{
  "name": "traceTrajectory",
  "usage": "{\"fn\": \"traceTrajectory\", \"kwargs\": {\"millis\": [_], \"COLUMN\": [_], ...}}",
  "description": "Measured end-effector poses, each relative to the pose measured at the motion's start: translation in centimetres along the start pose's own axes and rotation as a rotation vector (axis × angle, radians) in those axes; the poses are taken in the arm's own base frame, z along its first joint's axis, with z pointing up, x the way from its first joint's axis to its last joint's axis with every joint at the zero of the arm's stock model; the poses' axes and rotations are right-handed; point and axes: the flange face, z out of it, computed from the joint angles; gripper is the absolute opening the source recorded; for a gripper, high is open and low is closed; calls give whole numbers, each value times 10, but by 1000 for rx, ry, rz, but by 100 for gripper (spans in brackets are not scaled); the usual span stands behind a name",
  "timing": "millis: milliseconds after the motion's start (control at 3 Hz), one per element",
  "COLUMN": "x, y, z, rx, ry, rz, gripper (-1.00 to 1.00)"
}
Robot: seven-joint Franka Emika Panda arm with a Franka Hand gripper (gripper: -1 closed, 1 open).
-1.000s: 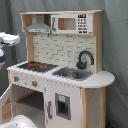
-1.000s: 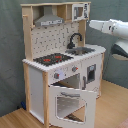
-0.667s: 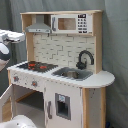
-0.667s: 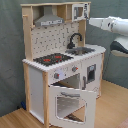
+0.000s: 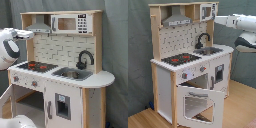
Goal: Play with the kitchen
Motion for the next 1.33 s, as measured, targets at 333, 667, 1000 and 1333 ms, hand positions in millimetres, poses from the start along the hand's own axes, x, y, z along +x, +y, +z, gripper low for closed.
{"fn": "traceTrajectory", "kwargs": {"millis": [333,667,1000,1333], "x": [-16,-41,-56,-60], "y": [-4,-14,-37,-62], "z": [15,32,57,84], "rx": [-2,19,62,93], "ry": [16,18,32,52], "rz": [-21,-33,-46,-69], "gripper": [100,100,100,100]}}
